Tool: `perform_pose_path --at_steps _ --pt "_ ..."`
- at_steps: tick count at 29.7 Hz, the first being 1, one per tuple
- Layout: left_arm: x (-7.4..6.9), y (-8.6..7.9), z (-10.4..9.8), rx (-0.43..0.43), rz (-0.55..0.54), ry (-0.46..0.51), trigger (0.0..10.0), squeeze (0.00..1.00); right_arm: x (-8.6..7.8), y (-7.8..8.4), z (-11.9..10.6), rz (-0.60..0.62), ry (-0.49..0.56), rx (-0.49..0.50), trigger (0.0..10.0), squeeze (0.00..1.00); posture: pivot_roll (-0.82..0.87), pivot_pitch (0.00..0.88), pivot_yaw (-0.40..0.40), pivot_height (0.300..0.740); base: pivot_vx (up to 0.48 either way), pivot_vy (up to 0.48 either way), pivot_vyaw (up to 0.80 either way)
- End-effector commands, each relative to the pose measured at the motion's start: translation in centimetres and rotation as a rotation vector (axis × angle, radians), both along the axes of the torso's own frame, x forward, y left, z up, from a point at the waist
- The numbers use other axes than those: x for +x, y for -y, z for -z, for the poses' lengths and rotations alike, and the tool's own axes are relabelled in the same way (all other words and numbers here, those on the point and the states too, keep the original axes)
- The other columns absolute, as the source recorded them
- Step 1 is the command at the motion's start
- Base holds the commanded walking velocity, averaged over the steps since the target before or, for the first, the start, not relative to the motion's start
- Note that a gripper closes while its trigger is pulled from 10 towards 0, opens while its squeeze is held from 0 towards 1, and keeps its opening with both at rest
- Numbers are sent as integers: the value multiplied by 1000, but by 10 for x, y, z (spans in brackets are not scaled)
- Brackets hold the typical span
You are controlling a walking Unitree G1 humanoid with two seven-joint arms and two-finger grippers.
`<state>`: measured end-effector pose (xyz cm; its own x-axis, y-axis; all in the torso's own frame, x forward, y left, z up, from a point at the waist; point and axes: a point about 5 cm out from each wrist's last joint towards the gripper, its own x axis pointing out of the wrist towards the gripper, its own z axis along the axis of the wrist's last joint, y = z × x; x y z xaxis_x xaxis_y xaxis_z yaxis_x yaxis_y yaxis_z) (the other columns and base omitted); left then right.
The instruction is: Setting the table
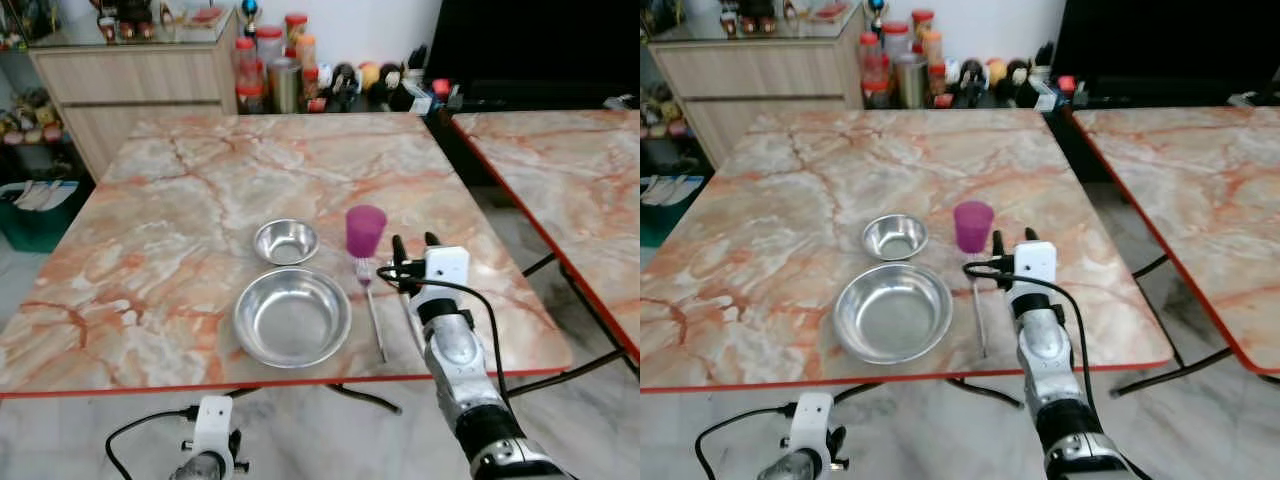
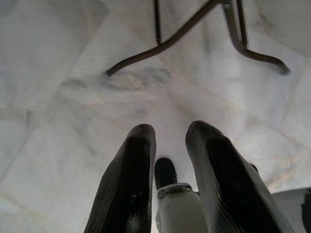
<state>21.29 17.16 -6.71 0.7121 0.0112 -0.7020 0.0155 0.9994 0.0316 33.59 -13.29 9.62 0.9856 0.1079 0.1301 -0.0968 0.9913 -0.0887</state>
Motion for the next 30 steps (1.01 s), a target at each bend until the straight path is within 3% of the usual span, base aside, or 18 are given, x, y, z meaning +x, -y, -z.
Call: perform_pose_path --at_steps 1,10,14,16,20,22,30 --pt "-5 1 3 -2 -6 -20 10000 0 2 4 -3 13 4 6 10000 0 -12 0 -1 740 0 0 0" --pt "-5 1 4 -6 -13 -22 10000 0 -1 30 18 100 -144 18 10000 0 -12 0 -1 740 0 0 0" --pt "-6 1 4 -7 -13 -22 10000 0 0 34 18 105 -155 29 10000 0 -12 0 -1 740 0 0 0" --pt "-5 1 3 -8 -9 -22 10000 0 4 53 18 144 -213 4 10000 0 -14 0 3 740 0 0 0" --pt "-4 1 3 -12 -8 -22 10000 0 5 65 22 143 -280 -40 10000 0 -12 0 2 740 0 0 0" --pt "-4 1 3 -14 -10 -22 10000 0 5 66 26 107 -326 -35 10000 0 -12 0 2 740 0 0 0" --pt "-5 1 3 -14 -14 -22 10000 0 4 54 29 33 -338 -36 10000 0 -8 0 2 740 0 0 0"
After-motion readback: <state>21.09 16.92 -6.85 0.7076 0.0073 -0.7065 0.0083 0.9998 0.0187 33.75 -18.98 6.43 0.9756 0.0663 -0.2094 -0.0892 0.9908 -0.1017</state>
